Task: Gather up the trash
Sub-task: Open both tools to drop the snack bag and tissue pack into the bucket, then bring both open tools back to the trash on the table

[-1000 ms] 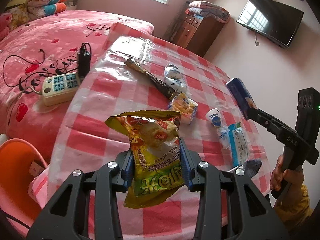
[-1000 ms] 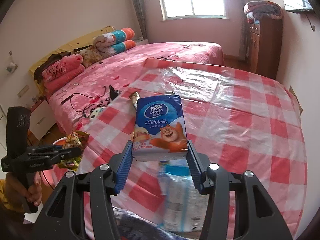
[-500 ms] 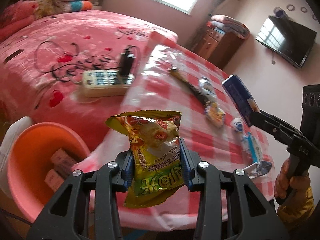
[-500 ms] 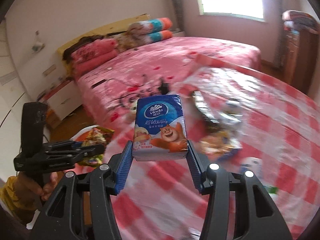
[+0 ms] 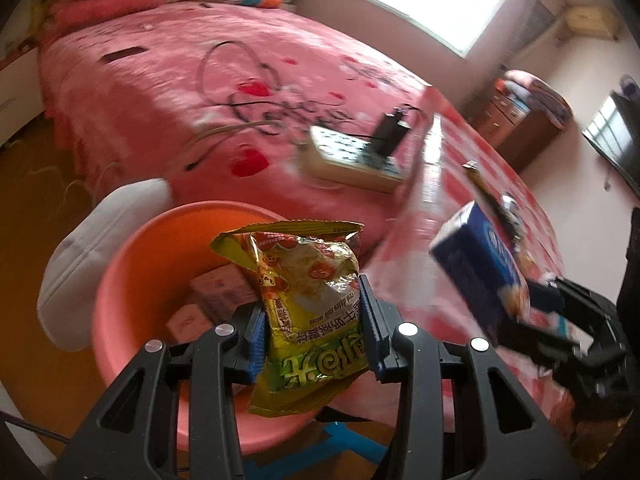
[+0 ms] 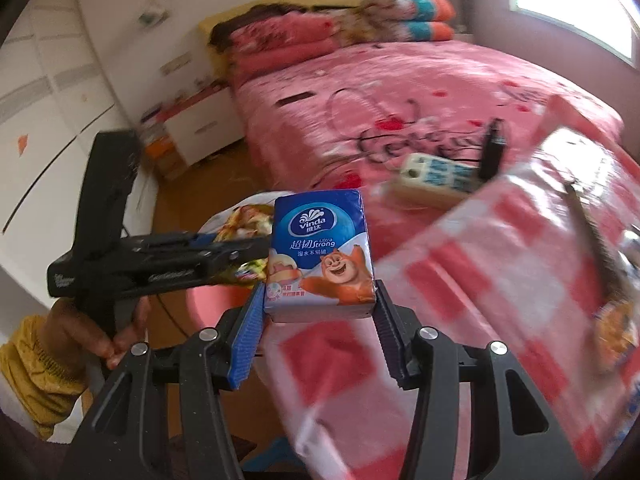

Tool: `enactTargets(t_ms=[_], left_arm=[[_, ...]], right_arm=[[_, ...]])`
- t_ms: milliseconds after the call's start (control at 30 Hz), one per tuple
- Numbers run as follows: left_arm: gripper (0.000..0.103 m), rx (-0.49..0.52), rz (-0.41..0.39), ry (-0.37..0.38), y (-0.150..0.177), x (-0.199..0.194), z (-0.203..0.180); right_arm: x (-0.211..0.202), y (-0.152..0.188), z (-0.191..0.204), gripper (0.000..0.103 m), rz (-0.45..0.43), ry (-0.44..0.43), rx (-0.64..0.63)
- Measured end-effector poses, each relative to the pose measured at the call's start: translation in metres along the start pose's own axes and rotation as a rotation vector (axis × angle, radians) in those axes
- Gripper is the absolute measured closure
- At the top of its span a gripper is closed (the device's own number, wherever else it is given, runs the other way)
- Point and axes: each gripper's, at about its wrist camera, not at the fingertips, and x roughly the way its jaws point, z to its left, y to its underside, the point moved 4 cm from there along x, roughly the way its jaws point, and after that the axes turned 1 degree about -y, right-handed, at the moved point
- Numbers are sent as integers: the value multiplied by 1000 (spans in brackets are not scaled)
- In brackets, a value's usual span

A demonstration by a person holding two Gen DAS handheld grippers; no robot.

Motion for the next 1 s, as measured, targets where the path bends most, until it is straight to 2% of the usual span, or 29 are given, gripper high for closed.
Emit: enactTargets(t_ms=[133, 167, 233, 300, 333, 367, 433, 633, 1000], left_arm=[[61, -53, -1, -28, 1, 6, 25], [58, -67, -4, -44, 1, 7, 31], [44, -99, -6, -97, 2, 9, 44], [29, -126, -13, -130, 4, 6, 54], [27, -133, -19, -138, 5, 4, 57], [27, -136, -23, -147, 5, 2, 60], [25, -135, -24, -162, 4, 2, 64], [25, -108, -34, -164, 1, 0, 52], [24, 15, -40, -123, 2, -2, -4]], right_arm=[[29, -5, 25, 49, 31, -38, -50], [33, -5, 27, 46, 34, -40, -57], [48, -5, 30, 24, 54, -40, -56], [52, -4, 26, 22, 49, -34, -27], [51, -3, 22, 22, 48, -39, -5], [47, -2, 17, 22, 42, -44, 23], [38, 0, 8, 13, 18, -31, 60], [-1, 8, -13, 12, -86, 28, 135], [-33, 34, -32, 10, -173, 112, 179]])
